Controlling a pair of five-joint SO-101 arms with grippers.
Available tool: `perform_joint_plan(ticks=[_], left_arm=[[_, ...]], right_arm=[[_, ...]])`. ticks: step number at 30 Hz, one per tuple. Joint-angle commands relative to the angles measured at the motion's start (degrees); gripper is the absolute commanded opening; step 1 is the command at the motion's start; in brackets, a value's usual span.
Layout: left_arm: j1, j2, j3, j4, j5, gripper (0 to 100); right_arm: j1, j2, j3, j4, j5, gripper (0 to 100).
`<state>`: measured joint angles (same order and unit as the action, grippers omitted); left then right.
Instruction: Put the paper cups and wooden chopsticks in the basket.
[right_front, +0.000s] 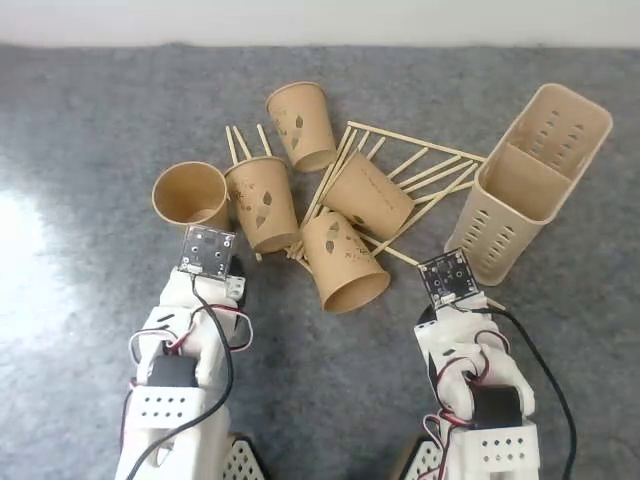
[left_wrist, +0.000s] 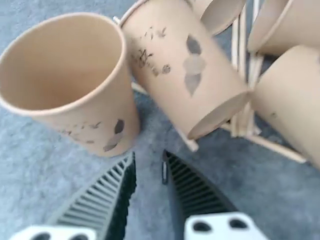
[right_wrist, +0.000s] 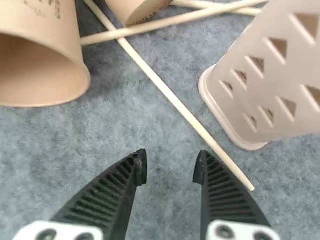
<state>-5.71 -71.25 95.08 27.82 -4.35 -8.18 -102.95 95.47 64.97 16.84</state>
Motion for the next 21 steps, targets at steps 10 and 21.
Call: perform_joint_plan(ticks=[10,21], left_arm=[[0.5,-0.7,-2.2,3.9,-1.1,9],[-4.6,-0.7,-9.0,14.6,2.5,9]], right_arm=[[0.2,-0.4,1.1,2.6,-0.3,17.3],[2.6,-0.4,-1.0,2.8,-0.2,16.9]])
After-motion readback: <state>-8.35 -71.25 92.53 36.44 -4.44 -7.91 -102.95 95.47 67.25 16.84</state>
